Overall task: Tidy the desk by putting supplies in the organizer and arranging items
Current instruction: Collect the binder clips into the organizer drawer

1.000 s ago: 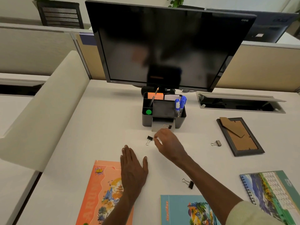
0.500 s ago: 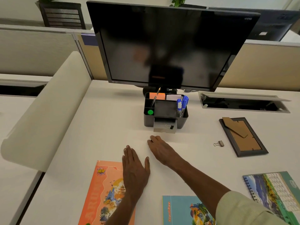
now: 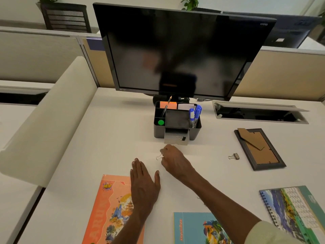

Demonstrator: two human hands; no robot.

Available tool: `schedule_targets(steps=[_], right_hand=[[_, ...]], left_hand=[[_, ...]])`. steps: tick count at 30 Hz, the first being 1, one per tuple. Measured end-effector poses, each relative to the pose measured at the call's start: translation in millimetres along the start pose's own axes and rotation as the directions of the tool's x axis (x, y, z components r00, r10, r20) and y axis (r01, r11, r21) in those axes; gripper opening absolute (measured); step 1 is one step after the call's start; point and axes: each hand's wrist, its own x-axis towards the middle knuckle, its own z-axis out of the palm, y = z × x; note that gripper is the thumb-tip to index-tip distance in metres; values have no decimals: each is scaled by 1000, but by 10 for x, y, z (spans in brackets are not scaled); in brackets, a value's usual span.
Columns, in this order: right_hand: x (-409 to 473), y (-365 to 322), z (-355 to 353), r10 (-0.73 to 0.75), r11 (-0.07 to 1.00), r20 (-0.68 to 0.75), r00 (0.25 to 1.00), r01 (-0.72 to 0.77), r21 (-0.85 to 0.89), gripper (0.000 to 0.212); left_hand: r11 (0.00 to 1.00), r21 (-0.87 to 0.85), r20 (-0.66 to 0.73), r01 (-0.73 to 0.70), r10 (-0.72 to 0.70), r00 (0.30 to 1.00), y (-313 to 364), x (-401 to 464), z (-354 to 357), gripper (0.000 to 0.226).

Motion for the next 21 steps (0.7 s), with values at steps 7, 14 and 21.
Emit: schedule_targets(steps=[7, 14, 21], right_hand=[[269, 58, -593, 281, 955, -203, 938, -253, 153, 17], [458, 302, -561, 413, 909, -53, 909, -408, 85, 15], [434, 347, -532, 396, 915, -138, 908, -378, 140, 21]], left_hand=[[1000, -10, -11, -14, 14, 1000, 4, -6, -16, 77], [1000, -7, -6, -11, 11, 1000, 6, 1, -14, 77], [1000, -8, -8, -8, 8, 1000, 11, 0, -17, 78]])
